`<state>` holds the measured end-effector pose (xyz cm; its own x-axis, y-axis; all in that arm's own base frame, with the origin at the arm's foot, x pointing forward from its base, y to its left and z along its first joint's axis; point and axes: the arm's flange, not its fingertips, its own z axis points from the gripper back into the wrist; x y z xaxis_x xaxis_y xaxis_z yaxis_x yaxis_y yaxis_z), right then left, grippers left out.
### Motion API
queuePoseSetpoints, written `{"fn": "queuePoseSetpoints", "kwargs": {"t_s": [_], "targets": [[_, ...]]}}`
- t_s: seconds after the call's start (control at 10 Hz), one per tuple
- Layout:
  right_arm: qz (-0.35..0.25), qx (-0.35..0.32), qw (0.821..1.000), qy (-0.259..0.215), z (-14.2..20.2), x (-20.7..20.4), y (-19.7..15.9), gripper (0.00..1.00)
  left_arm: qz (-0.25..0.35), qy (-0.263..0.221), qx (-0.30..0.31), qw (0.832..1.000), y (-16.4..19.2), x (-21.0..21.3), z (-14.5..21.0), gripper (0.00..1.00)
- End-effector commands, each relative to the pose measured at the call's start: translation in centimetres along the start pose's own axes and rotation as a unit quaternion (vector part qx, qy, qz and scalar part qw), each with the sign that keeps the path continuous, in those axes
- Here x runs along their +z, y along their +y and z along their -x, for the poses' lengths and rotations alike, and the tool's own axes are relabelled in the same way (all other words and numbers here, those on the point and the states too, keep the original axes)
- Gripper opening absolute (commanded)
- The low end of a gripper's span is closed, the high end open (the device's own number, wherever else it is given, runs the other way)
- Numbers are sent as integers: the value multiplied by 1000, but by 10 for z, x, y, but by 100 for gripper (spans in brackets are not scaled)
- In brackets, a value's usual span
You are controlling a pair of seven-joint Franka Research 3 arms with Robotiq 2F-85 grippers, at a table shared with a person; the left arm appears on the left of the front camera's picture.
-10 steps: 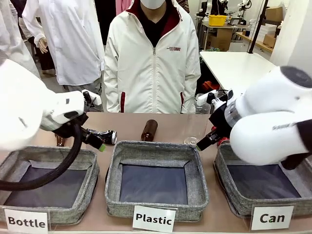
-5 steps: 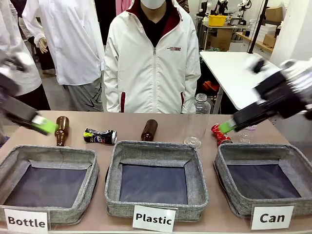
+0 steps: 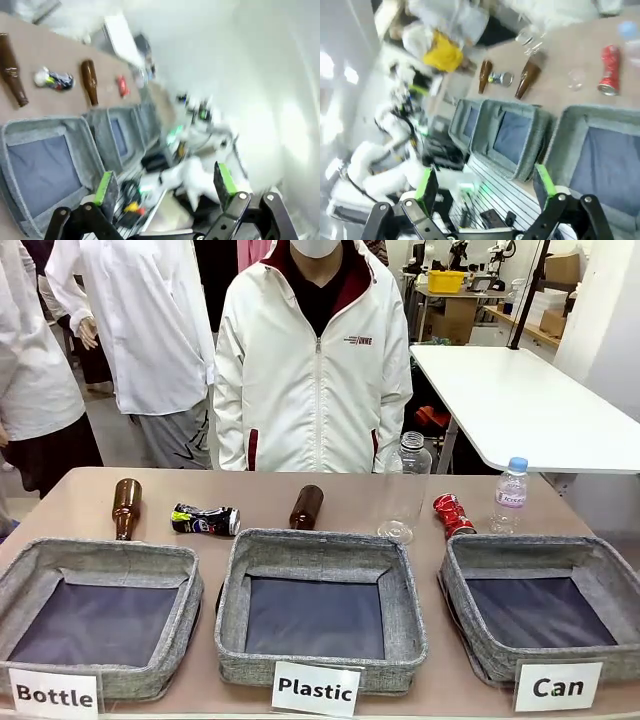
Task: Sort the can waste into the basket.
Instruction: Pick up the can waste from the table and place it in the right Fabric basket.
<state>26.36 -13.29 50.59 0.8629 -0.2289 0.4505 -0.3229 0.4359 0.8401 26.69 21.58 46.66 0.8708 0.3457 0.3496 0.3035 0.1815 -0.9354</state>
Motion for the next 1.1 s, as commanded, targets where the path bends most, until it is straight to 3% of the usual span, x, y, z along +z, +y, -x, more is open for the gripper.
{"fn": "queuePoseSetpoints", "kwargs": {"t_s": [0.0, 0.1, 0.3, 0.4, 1.0], "targets": [[-27, -60, 993, -94, 58, 14, -47, 100, 24, -109, 50, 993, 14, -28, 23, 100], [-35, -88, 988, -123, 67, 30, -64, 100, 36, -157, 85, 983, 23, -25, 38, 100], [-19, -154, 970, -189, 81, 55, -99, 100, 35, -205, 119, 971, 28, -36, 50, 100], [-17, -115, 985, -126, 40, 79, -74, 100, 27, -152, 97, 983, 45, 8, 26, 100], [-13, -128, 985, -115, 38, 73, -73, 100, 27, -152, 97, 983, 45, 8, 26, 100]]}}
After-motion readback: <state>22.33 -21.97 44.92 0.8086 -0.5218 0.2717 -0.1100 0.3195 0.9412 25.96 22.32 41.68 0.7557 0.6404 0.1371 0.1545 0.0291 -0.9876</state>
